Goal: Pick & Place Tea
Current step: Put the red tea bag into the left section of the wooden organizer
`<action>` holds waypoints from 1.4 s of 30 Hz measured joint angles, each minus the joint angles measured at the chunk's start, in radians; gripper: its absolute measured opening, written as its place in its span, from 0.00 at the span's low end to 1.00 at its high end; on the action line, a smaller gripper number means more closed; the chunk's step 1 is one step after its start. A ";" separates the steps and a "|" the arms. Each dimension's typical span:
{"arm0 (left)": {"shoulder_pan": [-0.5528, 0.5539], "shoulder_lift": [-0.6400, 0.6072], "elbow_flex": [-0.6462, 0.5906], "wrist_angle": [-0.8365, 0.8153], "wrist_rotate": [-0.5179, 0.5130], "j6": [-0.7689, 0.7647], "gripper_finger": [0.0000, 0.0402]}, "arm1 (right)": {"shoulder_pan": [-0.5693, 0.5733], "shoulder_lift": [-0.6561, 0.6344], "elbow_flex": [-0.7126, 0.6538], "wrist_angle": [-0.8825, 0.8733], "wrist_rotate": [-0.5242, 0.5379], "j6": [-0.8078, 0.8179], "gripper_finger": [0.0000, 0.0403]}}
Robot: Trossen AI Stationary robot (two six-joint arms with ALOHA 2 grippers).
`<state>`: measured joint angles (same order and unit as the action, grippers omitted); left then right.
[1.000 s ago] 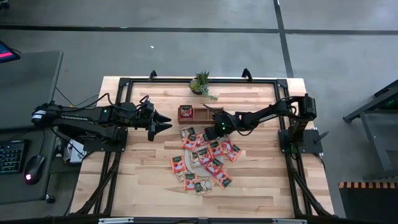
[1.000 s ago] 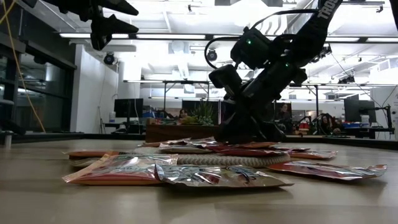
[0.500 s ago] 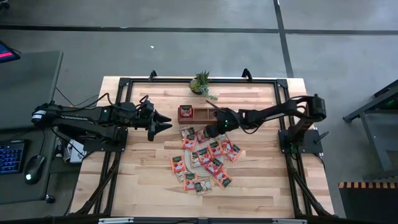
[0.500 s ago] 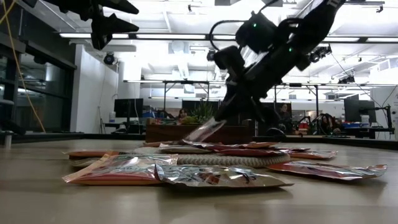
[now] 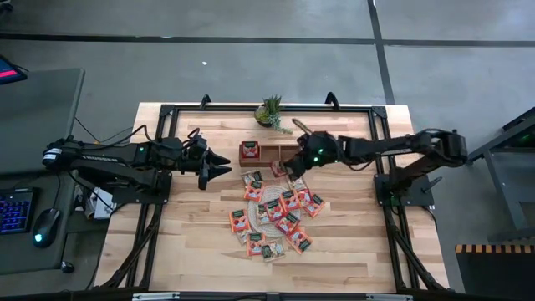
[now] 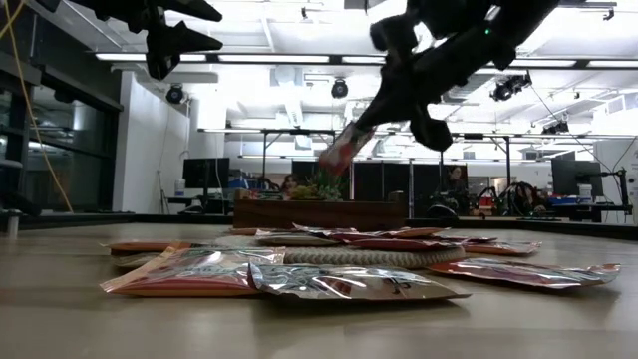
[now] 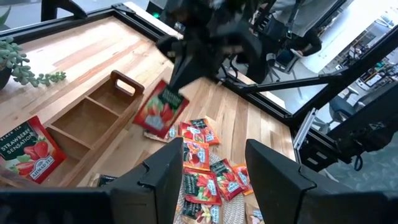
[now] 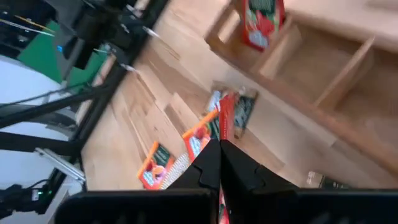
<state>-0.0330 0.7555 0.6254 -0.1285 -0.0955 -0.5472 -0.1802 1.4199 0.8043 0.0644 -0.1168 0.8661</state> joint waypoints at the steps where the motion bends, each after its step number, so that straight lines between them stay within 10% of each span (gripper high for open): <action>1: 0.000 0.000 0.000 0.000 -0.001 -0.003 0.43 | -0.010 -0.018 0.000 -0.009 -0.006 -0.011 0.00; 10: 0.000 0.000 0.000 0.002 -0.002 -0.007 0.43 | -0.110 -0.045 0.329 -0.431 -0.015 -0.328 0.00; 26: 0.000 0.000 0.000 0.006 0.003 -0.008 0.43 | -0.226 0.335 1.006 -0.971 -0.146 -0.983 0.00; 42: 0.000 -0.164 0.000 -0.150 -0.077 0.012 0.43 | -0.197 0.712 1.400 -1.149 -0.183 -1.159 0.00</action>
<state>-0.0330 0.5913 0.6254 -0.2790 -0.1724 -0.5351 -0.3767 2.1315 2.2040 -1.0845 -0.2996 -0.2931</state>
